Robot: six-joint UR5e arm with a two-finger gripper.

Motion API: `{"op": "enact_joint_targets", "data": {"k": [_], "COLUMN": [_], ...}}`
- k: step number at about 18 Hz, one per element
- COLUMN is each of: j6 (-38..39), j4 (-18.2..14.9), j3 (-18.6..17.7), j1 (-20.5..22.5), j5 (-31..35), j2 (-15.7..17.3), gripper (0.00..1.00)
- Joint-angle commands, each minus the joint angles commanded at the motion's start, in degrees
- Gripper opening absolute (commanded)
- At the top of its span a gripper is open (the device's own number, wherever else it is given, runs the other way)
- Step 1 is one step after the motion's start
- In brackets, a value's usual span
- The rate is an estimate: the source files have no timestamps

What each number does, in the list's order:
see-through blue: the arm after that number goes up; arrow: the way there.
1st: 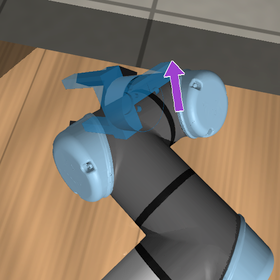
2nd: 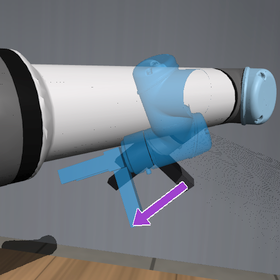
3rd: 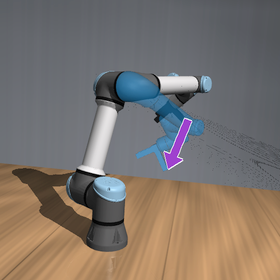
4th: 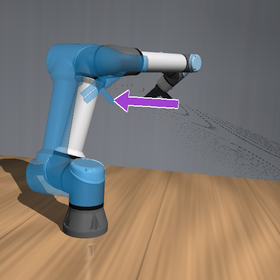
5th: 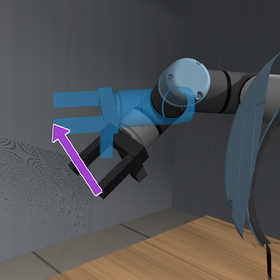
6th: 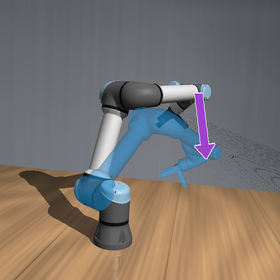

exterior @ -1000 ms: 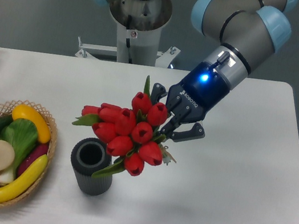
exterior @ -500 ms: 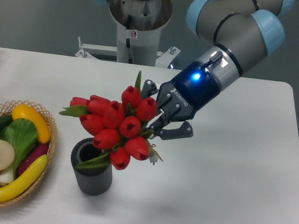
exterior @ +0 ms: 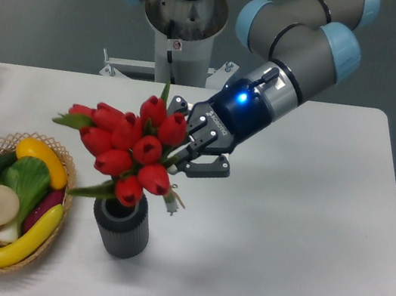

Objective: Insert the flowers into the vase
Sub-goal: 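Carry the red tulip bunch with the gripper over the grey vase, then lower the tulip stems down into the vase opening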

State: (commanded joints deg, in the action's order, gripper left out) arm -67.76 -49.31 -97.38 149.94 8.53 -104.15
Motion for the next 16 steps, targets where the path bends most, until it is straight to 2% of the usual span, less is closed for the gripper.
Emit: {"op": "enact_joint_targets", "data": {"k": [5,8,11,16], "j6": [0.09,0.09,0.00,-0.17], "j4": [-0.09,-0.17,-0.09,0.00], "j3": [-0.53,-0.88,-3.33,-3.26], "j1": [-3.07,-3.60,-3.95,-4.04], "j5": [-1.84,-3.95,-4.22,-4.13], "j2": [-0.61,-0.79,-0.79,-1.49], "gripper": [0.17,0.17,0.17,0.17]}}
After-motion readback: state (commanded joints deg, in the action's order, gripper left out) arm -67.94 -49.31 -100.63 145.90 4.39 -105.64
